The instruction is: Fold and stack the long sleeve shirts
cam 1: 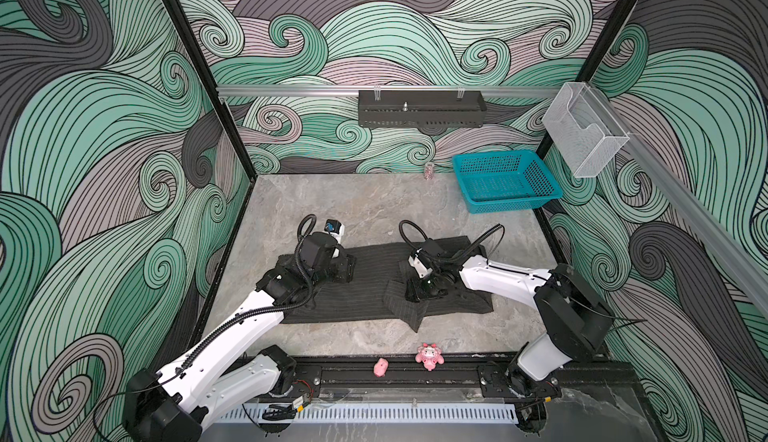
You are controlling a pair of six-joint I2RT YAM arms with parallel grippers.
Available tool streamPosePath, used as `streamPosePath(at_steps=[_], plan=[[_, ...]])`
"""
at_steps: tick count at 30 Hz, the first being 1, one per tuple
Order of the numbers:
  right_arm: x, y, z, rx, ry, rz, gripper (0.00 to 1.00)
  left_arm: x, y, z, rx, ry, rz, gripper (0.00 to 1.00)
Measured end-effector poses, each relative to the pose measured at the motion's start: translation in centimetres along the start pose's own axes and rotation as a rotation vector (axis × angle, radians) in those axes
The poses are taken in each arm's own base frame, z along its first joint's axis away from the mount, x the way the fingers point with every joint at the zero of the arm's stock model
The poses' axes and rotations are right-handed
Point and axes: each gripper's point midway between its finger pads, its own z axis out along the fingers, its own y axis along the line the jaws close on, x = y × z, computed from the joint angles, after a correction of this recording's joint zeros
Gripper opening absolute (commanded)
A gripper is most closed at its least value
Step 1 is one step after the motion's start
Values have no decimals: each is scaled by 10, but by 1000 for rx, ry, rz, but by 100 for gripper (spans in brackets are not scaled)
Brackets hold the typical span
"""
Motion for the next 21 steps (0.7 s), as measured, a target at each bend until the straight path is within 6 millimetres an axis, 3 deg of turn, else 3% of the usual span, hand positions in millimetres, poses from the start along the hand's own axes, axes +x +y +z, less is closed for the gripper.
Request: streamPosePath(at_steps=[4, 9, 11, 14, 18, 21], plan=[[1, 5, 12, -30, 20, 12, 34, 0, 0, 0, 0, 0, -1, 68], [-3, 18, 4, -57, -14, -22, 8, -1, 1, -2, 2, -6, -6, 67], [-6, 21, -11, -50, -57, -39, 1, -2, 3, -4, -2, -11, -11, 67], [-23, 26, -53, -21, -187, -87, 0, -3, 7, -5, -10, -16, -29, 67], [-61, 32, -118, 45, -428, -142, 0, -6, 22, -4, -41, -16, -109, 65], [-87, 32, -148, 113, -565, -166, 0, -11, 39, -3, -68, -8, -210, 63]])
